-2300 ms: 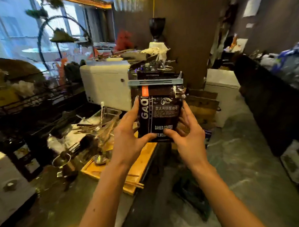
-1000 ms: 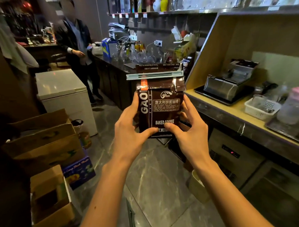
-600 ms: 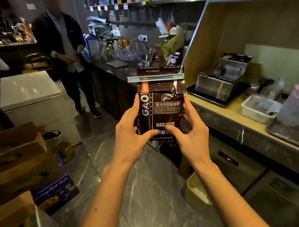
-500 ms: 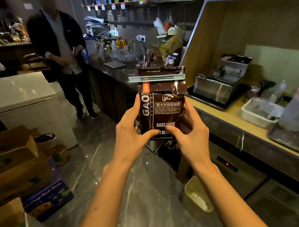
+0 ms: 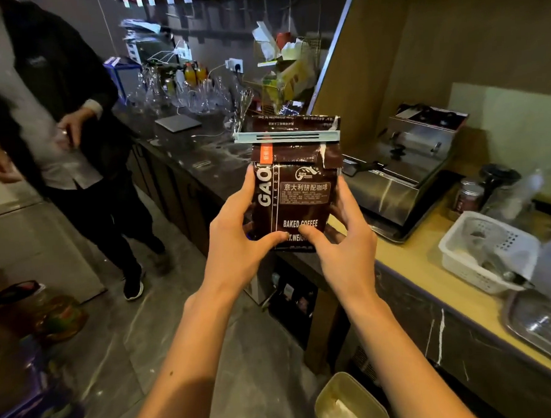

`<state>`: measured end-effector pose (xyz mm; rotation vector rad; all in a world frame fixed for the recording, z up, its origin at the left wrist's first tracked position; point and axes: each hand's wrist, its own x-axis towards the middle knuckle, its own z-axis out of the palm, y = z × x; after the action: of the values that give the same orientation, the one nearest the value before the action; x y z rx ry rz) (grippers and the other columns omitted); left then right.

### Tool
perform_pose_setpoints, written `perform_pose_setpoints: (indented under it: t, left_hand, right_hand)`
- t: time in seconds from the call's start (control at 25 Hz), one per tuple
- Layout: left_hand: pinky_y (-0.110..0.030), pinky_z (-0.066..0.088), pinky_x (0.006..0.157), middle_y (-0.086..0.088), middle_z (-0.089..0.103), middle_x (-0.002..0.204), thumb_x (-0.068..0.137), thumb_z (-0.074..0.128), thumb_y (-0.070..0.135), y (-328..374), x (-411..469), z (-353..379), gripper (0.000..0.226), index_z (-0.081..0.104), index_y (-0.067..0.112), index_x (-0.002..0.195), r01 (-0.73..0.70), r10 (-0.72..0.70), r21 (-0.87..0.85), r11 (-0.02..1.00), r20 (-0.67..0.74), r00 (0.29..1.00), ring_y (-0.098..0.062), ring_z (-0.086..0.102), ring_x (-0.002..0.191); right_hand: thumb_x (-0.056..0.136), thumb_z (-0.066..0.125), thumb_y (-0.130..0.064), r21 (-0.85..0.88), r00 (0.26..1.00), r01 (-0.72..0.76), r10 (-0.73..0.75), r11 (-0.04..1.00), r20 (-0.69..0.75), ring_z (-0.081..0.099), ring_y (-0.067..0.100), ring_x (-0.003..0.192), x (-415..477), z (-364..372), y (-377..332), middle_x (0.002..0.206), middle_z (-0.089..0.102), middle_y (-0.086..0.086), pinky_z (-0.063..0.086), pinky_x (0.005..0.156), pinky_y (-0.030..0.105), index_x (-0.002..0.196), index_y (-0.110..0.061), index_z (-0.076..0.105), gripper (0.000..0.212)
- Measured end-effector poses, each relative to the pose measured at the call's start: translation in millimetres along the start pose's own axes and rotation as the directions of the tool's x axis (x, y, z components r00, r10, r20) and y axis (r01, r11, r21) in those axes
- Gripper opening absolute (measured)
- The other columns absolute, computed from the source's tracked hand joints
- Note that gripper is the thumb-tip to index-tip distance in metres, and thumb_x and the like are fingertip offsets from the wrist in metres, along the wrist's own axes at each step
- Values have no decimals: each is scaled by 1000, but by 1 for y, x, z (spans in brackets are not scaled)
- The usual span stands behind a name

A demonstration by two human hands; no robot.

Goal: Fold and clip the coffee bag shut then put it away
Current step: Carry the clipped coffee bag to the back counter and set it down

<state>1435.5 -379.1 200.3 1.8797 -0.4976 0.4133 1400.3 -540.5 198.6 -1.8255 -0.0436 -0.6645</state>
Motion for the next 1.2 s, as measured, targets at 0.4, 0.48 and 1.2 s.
perform_pose_setpoints:
  t: [0.4,0.48,1.2]
  left_hand:
    - [-14,46,99,26,47,127,67,87,12,-103,157,14,110,21,30,153,-16,16,-6,1000,34,999,-1,53,124]
    - [-17,47,99,25,47,128,67,87,11,-124,191,9,110,22,30,153,-15,16,-12,1000,44,999,0,52,124]
    - [-42,52,100,5,49,144,68,85,9,-237,398,60,111,17,40,150,20,-20,46,999,-12,1000,-11,51,130]
  right_hand:
    - [80,77,-10,-37,999,-47,47,998,-12,37,-35,108,152,73,77,114,36,-55,43,95,10,150,-35,27,89]
    - [80,77,-10,-32,999,-35,35,999,-15,39,-31,111,183,95,88,121,40,-46,44,97,12,149,-36,27,89]
    - [80,77,-13,52,999,8,-10,999,36,44,-19,121,401,157,193,136,49,-19,48,99,17,150,-28,29,86]
